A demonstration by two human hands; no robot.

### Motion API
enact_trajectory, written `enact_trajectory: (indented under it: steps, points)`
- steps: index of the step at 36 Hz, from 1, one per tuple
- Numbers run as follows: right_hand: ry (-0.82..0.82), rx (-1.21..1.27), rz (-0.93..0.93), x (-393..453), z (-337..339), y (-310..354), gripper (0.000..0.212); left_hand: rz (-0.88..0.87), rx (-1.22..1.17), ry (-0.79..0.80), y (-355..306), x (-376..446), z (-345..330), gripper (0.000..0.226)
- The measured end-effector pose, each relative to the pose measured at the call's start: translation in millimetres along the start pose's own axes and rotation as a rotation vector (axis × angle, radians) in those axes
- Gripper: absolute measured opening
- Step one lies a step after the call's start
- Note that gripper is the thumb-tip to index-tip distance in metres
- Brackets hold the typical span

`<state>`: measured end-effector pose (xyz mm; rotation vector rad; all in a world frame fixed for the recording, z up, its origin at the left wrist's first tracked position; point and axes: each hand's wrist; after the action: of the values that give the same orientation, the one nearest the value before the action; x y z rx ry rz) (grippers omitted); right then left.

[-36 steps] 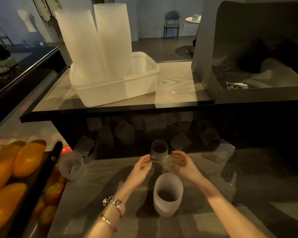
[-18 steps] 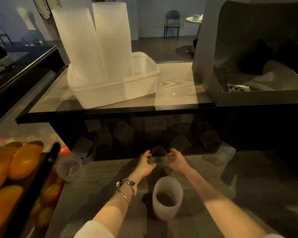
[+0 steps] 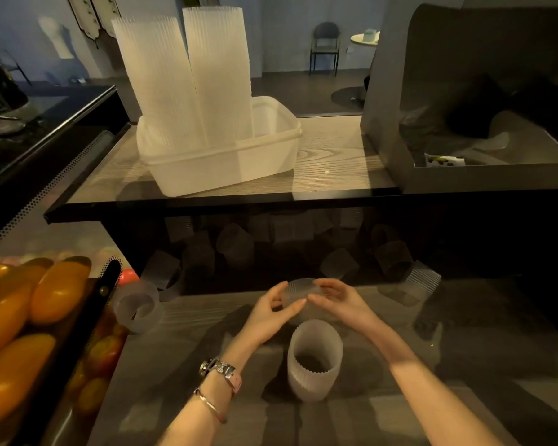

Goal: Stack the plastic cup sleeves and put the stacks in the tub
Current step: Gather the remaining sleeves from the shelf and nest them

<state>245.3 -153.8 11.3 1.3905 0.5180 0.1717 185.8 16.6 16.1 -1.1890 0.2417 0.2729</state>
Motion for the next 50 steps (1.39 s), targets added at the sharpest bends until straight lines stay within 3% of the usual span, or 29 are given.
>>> enact_trajectory:
  steps: [6,16,24,36,50]
  points:
    - [0.047,-0.053,0.049,-35,2,25,0.054,-0.078,0.001,0.058,-27,-36,7,0.081]
    - [0.026,-0.001,0.209,-81,-1,58,0.036,-0.219,0.051,0.012,-54,-80,15,0.072]
    - [0.122,-0.015,0.226,-104,4,23,0.066,-0.298,0.109,0.047,-11,-99,5,0.073]
    - [0.072,0.042,0.209,-84,2,27,0.064,-0.323,0.130,-0.075,-9,-72,-1,0.071]
    - [0.052,0.057,0.232,-43,1,32,0.064,-0.367,0.063,-0.108,-15,-38,2,0.067]
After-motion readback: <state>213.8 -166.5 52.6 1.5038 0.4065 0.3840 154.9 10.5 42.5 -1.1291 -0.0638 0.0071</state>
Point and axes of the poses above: each hand's wrist, its own x-axis towards the middle knuckle, its own z-axis out of the back of the hand, y = z × x, and after that the axes turned 6 degrees about x, right-handed
